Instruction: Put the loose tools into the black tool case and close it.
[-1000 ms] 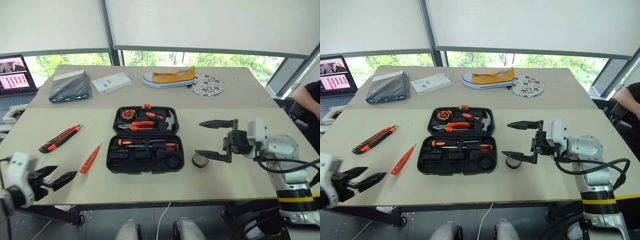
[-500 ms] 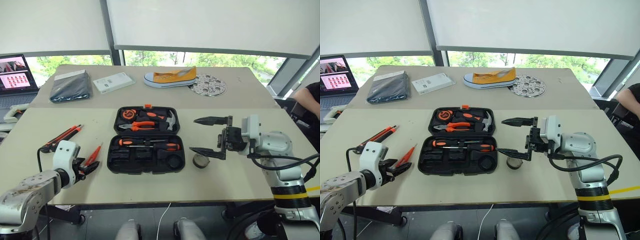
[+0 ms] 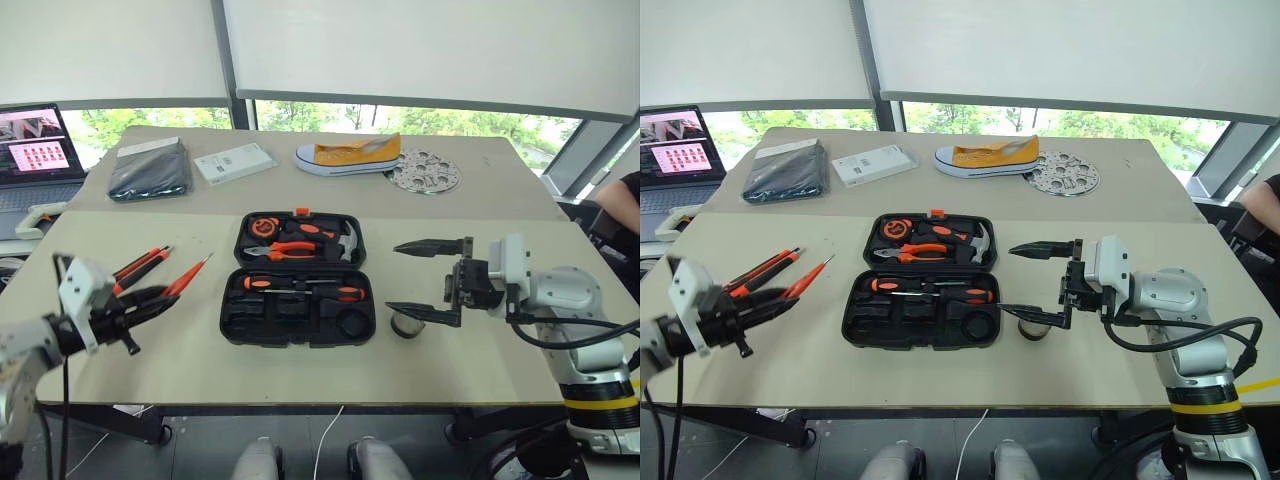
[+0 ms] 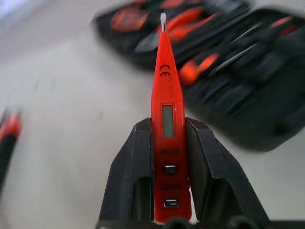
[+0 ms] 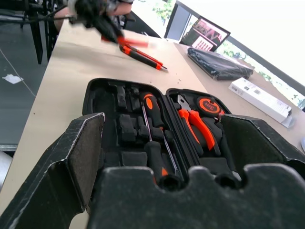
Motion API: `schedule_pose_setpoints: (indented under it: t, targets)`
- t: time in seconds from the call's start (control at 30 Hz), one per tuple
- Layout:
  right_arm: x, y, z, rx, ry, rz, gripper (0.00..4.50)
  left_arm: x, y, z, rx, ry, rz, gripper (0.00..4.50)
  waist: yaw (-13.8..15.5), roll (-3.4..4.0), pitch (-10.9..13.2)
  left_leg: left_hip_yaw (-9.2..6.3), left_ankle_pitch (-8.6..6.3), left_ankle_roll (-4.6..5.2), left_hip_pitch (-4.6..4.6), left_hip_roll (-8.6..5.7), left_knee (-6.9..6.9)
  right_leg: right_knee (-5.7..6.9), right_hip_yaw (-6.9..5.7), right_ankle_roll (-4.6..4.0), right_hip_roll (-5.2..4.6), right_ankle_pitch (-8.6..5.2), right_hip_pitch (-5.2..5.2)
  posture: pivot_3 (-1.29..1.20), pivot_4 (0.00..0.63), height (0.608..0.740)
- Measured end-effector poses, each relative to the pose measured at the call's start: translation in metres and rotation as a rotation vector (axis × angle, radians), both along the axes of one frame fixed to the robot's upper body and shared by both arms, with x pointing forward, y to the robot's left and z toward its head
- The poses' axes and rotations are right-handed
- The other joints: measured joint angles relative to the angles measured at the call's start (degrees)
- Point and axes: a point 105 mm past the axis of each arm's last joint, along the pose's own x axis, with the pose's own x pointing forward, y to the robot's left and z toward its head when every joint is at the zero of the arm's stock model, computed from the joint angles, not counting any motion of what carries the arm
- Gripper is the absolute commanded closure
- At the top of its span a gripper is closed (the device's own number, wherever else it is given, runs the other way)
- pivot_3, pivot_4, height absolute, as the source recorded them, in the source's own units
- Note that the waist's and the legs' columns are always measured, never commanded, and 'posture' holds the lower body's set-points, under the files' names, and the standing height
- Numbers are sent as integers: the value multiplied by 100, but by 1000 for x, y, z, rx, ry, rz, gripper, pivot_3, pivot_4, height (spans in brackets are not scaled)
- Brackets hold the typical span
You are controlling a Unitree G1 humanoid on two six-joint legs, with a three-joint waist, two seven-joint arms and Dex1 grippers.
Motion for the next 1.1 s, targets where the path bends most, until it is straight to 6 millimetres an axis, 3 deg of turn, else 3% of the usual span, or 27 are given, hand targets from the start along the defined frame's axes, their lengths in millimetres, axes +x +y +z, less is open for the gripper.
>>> schedule_pose_setpoints:
  t: [0.07,0.13,0.33,0.53,1.1]
  targets:
    - [0,-5,1,-15,7,-19,0,1,-32,7,113,11,-196,3957,-3,3,0,5,0,0,4,-3,1,-8,7,12,0,5,8,0,150,740]
    - [0,-8,-1,-27,22,-31,0,9,-53,1,225,35,-295,3957,-28,4,-1,5,0,1,8,-4,1,-9,8,47,6,20,16,0,150,740]
    - [-4,-10,-9,-41,59,-55,0,42,-83,-22,385,79,-345,3957,-125,1,1,-8,-2,6,5,3,0,1,8,43,26,14,12,0,150,740]
    - [-11,-14,-16,-48,77,-76,0,53,-77,-33,517,89,-326,3957,-170,1,2,-8,-2,7,5,1,2,2,11,48,22,12,14,0,150,740]
    - [-16,-16,-23,-48,95,-87,0,51,-78,-40,679,85,-343,3957,-174,1,2,-10,-2,7,16,1,5,9,11,56,23,7,21,0,150,740]
